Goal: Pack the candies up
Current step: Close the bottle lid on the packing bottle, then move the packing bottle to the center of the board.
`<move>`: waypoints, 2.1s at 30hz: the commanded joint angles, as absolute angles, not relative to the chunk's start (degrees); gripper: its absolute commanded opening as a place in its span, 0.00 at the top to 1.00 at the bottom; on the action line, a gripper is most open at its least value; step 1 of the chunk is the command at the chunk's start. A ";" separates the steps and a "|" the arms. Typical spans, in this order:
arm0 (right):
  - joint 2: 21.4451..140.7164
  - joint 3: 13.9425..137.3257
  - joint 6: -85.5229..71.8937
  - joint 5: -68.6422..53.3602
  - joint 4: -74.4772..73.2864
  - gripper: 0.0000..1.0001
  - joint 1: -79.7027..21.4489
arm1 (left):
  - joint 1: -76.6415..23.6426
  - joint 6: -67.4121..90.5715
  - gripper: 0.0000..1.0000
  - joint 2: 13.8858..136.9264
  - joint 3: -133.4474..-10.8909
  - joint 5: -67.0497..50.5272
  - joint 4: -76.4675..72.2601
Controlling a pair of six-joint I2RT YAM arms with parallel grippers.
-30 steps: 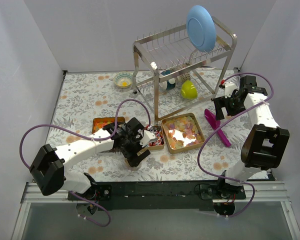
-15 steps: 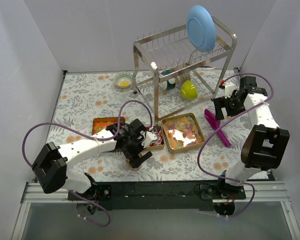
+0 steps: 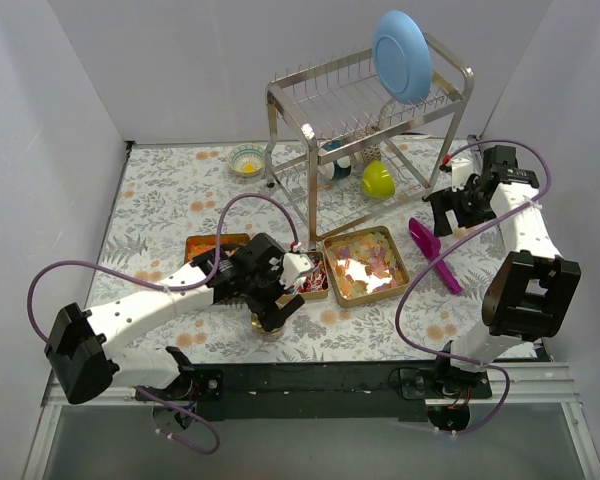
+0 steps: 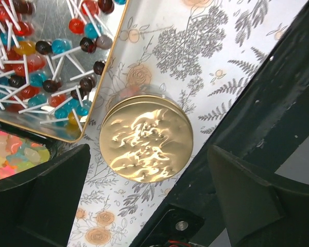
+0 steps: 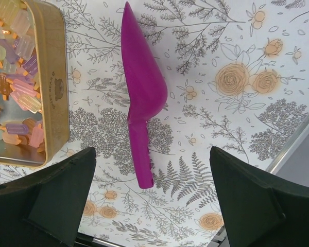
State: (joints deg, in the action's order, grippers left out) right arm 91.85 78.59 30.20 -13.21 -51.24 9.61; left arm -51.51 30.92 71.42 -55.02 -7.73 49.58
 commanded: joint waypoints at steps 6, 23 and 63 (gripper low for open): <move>91.05 82.62 32.60 -11.78 -54.84 0.02 9.32 | -41.33 50.07 0.04 66.97 -55.81 -5.01 41.76; 97.03 96.94 36.30 -8.96 -67.58 0.03 9.49 | -11.34 87.09 0.81 55.73 -35.52 -19.68 35.51; 98.44 99.50 35.16 -11.95 -67.68 0.04 8.53 | -32.60 100.55 1.00 67.94 -20.48 -32.52 1.06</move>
